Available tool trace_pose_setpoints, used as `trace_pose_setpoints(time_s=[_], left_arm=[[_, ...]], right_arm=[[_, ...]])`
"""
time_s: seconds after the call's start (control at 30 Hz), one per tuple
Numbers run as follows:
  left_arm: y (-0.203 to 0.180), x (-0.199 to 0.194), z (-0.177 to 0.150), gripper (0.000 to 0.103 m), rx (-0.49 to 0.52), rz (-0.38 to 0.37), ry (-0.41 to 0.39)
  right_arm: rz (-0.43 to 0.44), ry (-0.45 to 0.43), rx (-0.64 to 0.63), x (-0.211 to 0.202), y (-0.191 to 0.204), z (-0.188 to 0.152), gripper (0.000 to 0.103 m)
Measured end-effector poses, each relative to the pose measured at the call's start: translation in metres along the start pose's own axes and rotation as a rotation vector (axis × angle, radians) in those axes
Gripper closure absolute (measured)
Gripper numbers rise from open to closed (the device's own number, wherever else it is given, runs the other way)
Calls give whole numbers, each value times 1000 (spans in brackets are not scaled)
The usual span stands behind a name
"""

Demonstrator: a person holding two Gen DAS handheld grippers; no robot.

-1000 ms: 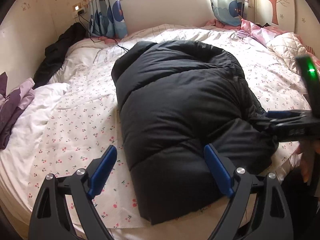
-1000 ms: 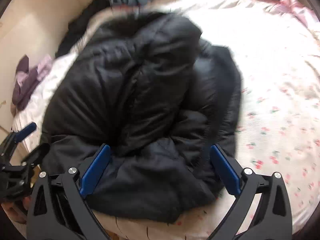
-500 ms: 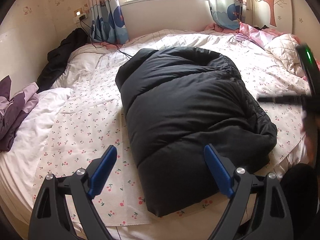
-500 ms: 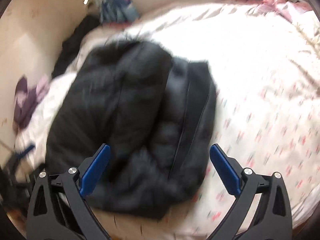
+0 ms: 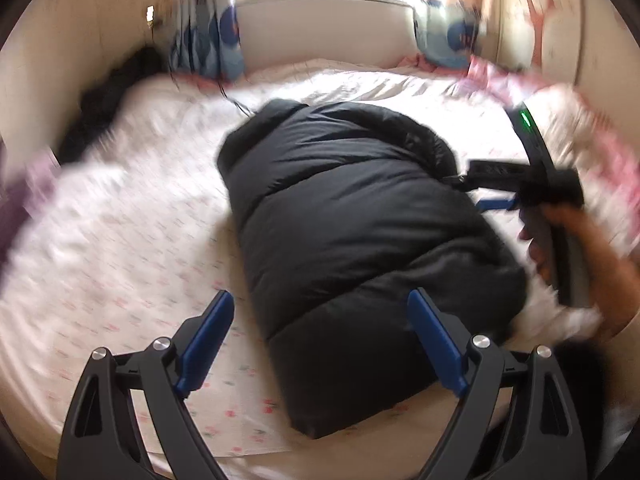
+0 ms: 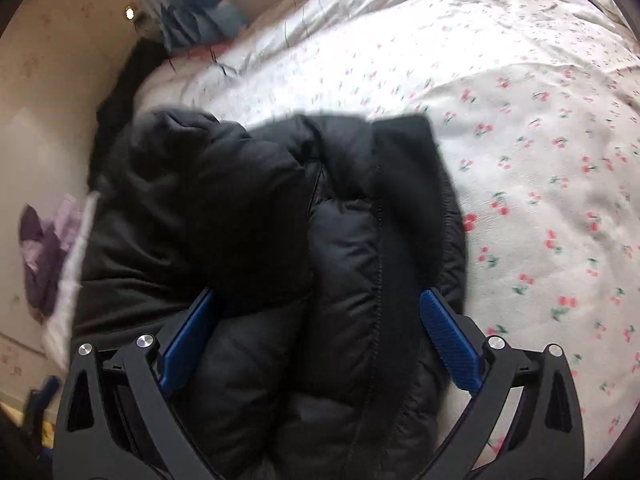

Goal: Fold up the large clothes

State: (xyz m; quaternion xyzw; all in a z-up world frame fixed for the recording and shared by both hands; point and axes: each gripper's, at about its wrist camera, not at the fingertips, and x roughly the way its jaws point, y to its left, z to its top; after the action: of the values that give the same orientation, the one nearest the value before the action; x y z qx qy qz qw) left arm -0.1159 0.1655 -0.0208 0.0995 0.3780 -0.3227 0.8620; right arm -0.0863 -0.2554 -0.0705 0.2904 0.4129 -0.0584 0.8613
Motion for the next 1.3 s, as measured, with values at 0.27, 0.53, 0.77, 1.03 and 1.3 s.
trace_pose_setpoints(time_s=[0.27,0.53,0.77,1.03,1.3], left_arm=[[105,76,33,18,-404,-306,128],[84,145,37,7,-427,-495,262],[62,54,58,29,-198,-308,28],[155,-22,31,29,-264,-37,-59],[228,5,-42,17,-524,10,85]], right_arm=[[125,163,157,7,-29,0,7],[212,181,191,35,-20,-16,6],[482,142,82,45,69,-18,6],[453,196,-191,103,204,-50,6],[162,188,-361,89,207,-68,6]])
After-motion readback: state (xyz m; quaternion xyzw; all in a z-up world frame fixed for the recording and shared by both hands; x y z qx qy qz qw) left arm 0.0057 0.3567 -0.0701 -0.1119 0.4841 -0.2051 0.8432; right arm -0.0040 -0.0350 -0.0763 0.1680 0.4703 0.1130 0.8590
